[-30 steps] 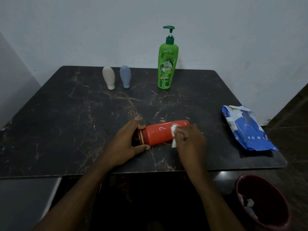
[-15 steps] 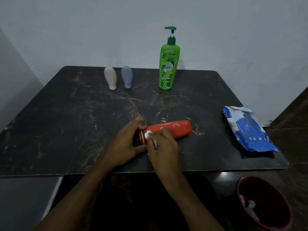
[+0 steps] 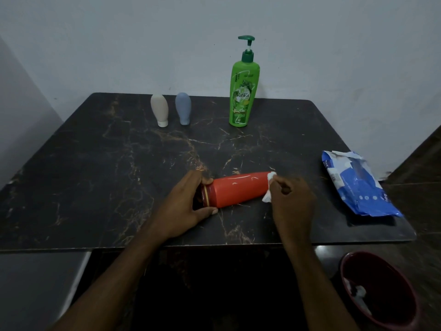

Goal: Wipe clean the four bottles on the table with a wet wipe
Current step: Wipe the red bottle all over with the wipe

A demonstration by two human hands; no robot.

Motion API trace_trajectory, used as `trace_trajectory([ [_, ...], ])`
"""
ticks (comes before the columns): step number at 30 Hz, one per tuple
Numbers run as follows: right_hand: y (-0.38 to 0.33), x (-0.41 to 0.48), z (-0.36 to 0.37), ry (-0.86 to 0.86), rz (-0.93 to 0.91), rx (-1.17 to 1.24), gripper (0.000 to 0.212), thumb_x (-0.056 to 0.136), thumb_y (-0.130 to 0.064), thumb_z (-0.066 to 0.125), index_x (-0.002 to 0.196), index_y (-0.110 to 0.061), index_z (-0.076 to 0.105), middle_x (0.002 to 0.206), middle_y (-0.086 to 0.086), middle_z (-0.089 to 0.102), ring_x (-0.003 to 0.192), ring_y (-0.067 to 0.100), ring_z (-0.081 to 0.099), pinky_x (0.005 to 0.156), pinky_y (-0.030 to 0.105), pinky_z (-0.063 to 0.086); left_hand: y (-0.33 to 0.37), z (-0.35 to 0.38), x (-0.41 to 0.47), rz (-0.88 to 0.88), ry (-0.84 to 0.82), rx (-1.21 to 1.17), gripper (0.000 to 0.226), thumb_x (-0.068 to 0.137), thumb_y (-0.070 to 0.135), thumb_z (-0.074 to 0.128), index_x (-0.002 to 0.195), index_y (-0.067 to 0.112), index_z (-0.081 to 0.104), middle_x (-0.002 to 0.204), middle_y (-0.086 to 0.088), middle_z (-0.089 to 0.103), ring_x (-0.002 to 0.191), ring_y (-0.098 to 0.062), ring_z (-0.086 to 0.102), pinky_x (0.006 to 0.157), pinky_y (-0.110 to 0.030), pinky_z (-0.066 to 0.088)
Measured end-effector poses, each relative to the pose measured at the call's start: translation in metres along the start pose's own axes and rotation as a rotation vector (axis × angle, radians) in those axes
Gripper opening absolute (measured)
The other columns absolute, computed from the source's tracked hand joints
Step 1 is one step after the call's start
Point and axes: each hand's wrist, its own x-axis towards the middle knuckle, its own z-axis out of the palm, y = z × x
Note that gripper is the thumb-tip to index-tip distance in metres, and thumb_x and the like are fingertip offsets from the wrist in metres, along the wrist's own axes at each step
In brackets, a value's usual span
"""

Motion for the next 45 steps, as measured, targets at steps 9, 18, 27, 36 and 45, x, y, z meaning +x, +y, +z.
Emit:
trace_trajectory([
  [9, -0.030, -0.045, 0.027, -0.118, -0.362, 0.113, 0.014, 0.091, -0.010, 0.068, 0.100, -0.014, 0.077, 0.101, -0.004, 0.066, 0.084, 0.004, 0.062, 0.079, 0.012, 0.048, 0.001, 0.001, 0.000, 0.050, 0.025, 0.023, 0.060, 0.077, 0.029, 0.088, 0.121, 0.032, 0.047, 0.126, 0.011, 0.050, 0.113, -0.006, 0.054, 0.091, -0.024, 0.049],
  [18, -0.007, 0.006, -0.006, 0.001, -0.050, 0.021, 0.012, 0.097, -0.010, 0.059, 0.096, -0.009, 0.070, 0.098, 0.005, 0.062, 0.069, -0.009, 0.048, 0.065, -0.005, 0.035, 0.001, 0.002, -0.001, 0.097, 0.025, 0.063, 0.061, 0.078, 0.028, 0.087, 0.120, 0.032, 0.042, 0.129, 0.012, 0.047, 0.113, -0.007, 0.054, 0.086, -0.028, 0.054],
  [27, -0.054, -0.056, 0.035, -0.166, -0.431, 0.081, 0.022, 0.094, -0.010, 0.062, 0.114, -0.012, 0.072, 0.110, -0.004, 0.061, 0.090, 0.004, 0.058, 0.083, 0.011, 0.045, 0.001, 0.003, -0.002, 0.105, 0.050, 0.003, 0.053, 0.078, 0.022, 0.086, 0.112, 0.028, 0.046, 0.117, 0.012, 0.053, 0.105, -0.007, 0.058, 0.083, -0.039, 0.056],
  [36, -0.010, 0.006, -0.002, 0.034, -0.112, 0.021, 0.015, 0.095, -0.010, 0.061, 0.103, -0.009, 0.073, 0.097, 0.001, 0.063, 0.078, 0.002, 0.056, 0.068, -0.004, 0.036, 0.001, 0.002, -0.002, 0.073, 0.043, 0.033, 0.060, 0.079, 0.028, 0.087, 0.117, 0.034, 0.042, 0.124, 0.018, 0.047, 0.111, 0.001, 0.053, 0.085, -0.034, 0.057],
  [45, -0.054, -0.026, 0.029, -0.244, -0.529, 0.138, 0.017, 0.093, -0.012, 0.064, 0.107, -0.014, 0.075, 0.098, -0.007, 0.058, 0.084, 0.003, 0.058, 0.077, 0.013, 0.047, 0.002, 0.002, -0.001, 0.039, 0.056, 0.007, 0.058, 0.077, 0.026, 0.088, 0.112, 0.032, 0.043, 0.120, 0.015, 0.051, 0.107, -0.002, 0.056, 0.083, -0.033, 0.057],
])
